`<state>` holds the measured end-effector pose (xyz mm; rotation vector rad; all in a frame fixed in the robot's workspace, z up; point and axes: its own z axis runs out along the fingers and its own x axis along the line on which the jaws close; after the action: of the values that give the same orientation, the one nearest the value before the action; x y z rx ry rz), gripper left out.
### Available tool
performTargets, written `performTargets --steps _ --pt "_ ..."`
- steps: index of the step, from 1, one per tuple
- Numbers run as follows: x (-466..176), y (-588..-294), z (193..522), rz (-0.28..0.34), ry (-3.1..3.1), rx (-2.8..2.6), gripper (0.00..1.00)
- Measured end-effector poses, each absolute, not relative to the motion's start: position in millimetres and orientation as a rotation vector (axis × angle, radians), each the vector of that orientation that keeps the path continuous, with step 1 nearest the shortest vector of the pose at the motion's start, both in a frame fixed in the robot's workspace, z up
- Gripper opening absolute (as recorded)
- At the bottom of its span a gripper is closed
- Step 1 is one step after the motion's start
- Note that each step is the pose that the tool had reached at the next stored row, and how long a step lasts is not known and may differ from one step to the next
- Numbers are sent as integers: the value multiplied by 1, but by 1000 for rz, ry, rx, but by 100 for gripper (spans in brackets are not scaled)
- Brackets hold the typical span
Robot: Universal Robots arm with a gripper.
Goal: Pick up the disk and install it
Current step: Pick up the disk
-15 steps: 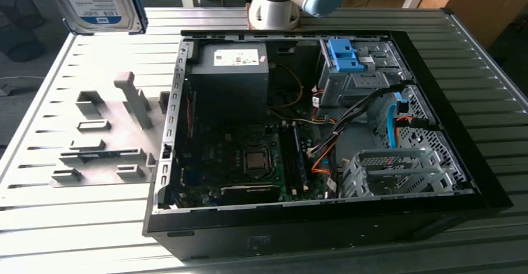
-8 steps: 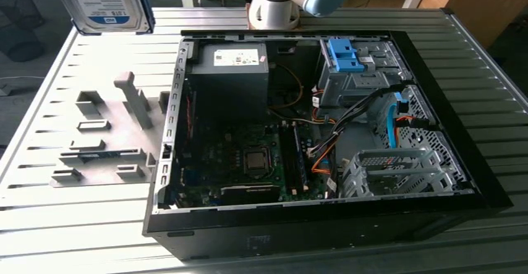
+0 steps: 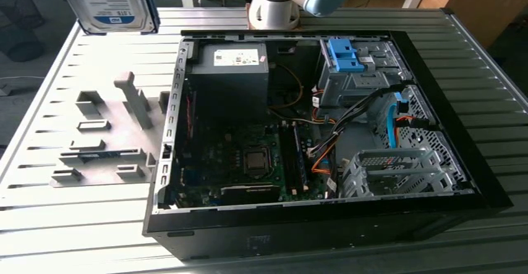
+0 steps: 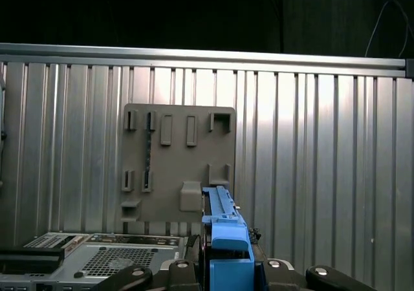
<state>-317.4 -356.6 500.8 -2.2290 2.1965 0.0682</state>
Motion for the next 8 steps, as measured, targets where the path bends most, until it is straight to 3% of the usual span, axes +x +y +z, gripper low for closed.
performTargets --steps 8 --pt "-313 -357 501 68 2196 -2229 37"
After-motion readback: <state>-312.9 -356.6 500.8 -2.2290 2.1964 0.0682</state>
